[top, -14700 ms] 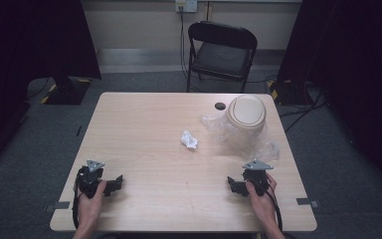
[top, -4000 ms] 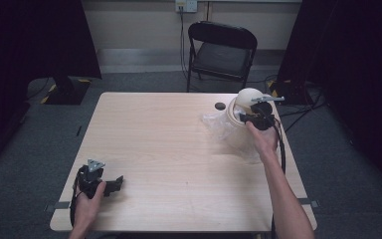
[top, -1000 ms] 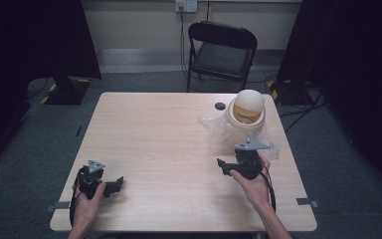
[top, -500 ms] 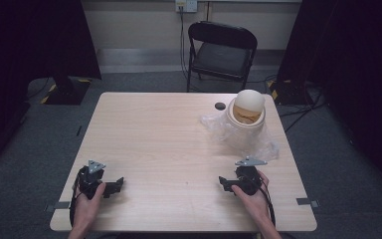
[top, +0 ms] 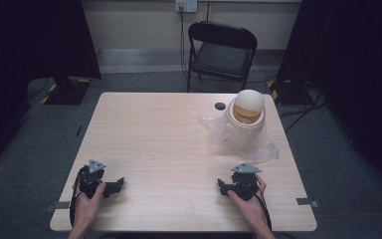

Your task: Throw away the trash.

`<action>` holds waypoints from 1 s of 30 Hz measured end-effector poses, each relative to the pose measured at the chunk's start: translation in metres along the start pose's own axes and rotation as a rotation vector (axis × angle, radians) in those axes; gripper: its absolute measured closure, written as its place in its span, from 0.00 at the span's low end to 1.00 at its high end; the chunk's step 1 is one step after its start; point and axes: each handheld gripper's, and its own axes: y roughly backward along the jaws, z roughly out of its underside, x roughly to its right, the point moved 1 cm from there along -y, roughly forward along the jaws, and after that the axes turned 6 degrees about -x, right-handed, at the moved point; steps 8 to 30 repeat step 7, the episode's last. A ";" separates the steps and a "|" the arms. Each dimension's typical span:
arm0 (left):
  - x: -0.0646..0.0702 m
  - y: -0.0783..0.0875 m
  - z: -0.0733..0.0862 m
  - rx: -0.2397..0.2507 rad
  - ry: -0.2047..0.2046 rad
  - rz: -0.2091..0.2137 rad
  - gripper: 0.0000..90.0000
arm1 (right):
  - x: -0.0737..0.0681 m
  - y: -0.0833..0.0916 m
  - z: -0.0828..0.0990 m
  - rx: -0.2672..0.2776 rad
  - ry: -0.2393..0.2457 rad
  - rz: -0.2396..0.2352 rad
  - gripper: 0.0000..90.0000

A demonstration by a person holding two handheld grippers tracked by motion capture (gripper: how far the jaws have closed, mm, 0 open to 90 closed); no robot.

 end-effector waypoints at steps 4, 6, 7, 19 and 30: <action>0.000 0.000 0.000 -0.001 0.000 0.000 0.00 | 0.000 0.000 0.000 0.001 -0.001 0.000 0.18; 0.000 0.000 0.000 -0.001 0.000 0.000 0.00 | 0.000 0.000 0.000 0.001 -0.002 0.001 0.18; 0.000 0.000 0.000 -0.001 0.000 0.000 0.00 | 0.000 0.000 0.000 0.000 -0.004 0.003 0.18; 0.000 0.000 0.000 -0.001 0.000 0.000 0.00 | 0.000 0.000 0.000 0.000 -0.004 0.003 0.18; 0.000 0.000 0.000 -0.001 0.000 0.000 0.00 | 0.000 0.000 0.000 0.000 -0.004 0.003 0.18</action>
